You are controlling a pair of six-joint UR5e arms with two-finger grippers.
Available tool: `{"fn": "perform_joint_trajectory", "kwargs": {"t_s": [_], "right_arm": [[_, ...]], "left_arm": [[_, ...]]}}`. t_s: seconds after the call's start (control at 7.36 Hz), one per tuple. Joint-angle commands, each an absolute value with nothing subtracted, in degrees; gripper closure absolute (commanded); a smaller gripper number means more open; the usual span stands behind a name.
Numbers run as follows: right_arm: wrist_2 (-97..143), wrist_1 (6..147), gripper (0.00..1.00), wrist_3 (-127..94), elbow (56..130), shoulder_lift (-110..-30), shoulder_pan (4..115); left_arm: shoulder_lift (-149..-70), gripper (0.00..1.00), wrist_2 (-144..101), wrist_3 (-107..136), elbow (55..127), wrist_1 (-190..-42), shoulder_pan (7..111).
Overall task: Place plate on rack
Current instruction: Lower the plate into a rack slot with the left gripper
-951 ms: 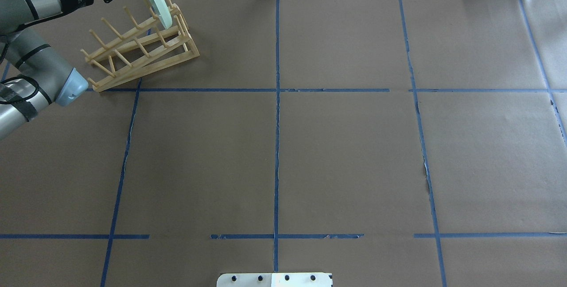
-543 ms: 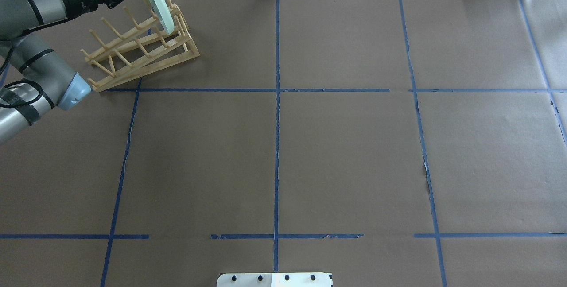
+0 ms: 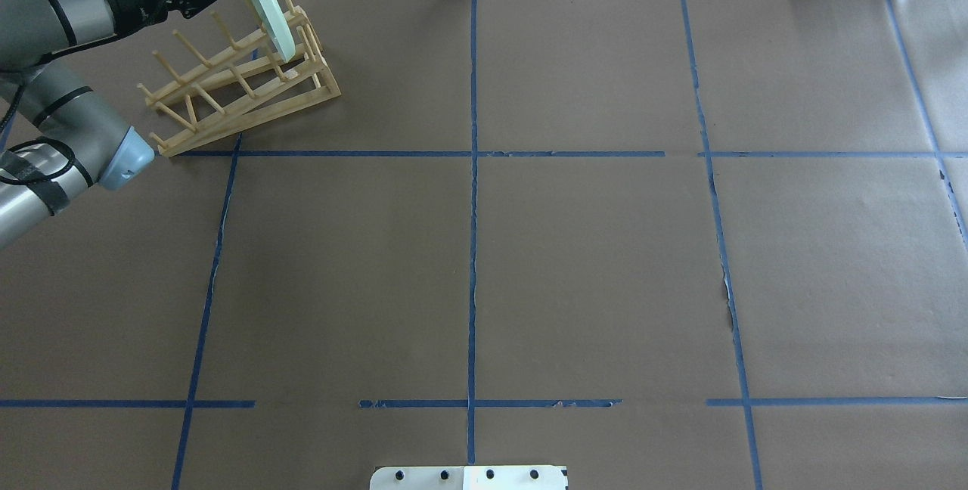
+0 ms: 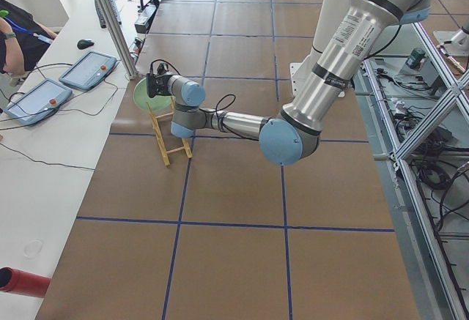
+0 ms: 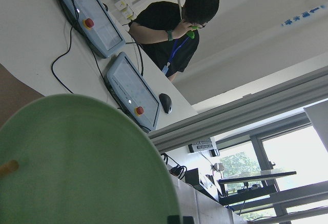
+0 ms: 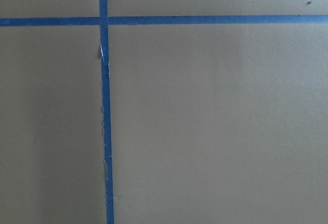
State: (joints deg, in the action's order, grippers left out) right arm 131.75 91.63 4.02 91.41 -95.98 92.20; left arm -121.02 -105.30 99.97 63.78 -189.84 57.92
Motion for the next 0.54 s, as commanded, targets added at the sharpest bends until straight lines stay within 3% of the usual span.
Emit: {"fn": "perform_joint_trajectory", "kwargs": {"t_s": [0.0,0.14,0.27,0.41], "right_arm": [[131.75,91.58,0.00,4.04,91.41,-95.98,92.20],[131.75,91.58,0.00,4.04,91.41,-95.98,92.20],[131.75,91.58,0.00,4.04,91.41,-95.98,92.20],[131.75,91.58,0.00,4.04,91.41,-95.98,92.20]], "left_arm": [[-121.03,1.00,-105.21,100.02,63.63,-189.76,57.92],[-121.03,0.92,-105.21,100.11,63.63,-189.76,57.92],[-121.11,0.10,-105.12,100.19,63.37,-189.67,57.92],[-121.11,0.00,-105.03,100.37,63.37,-189.67,57.92]]}}
